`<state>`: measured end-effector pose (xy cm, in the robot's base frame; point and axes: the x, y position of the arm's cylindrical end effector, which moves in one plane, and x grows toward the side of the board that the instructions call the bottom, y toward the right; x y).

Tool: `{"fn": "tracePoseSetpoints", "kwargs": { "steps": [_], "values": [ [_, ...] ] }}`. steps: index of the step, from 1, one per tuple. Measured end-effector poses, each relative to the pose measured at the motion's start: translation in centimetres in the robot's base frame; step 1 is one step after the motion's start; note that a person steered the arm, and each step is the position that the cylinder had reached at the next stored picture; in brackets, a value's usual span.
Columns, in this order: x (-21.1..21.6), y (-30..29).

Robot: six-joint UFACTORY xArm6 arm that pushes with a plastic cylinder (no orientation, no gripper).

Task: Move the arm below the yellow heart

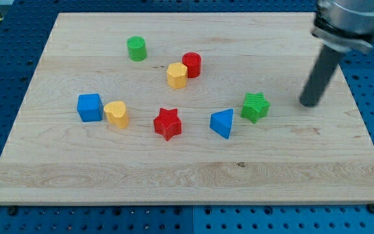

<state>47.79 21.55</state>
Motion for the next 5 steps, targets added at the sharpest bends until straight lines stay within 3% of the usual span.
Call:
{"fn": "tracePoseSetpoints", "kwargs": {
  "steps": [1,2,4,5],
  "values": [
    [7.4,-2.2],
    [11.4,-6.9],
    [11.3,-19.8],
    [8.7,-25.9]
  ]
}}
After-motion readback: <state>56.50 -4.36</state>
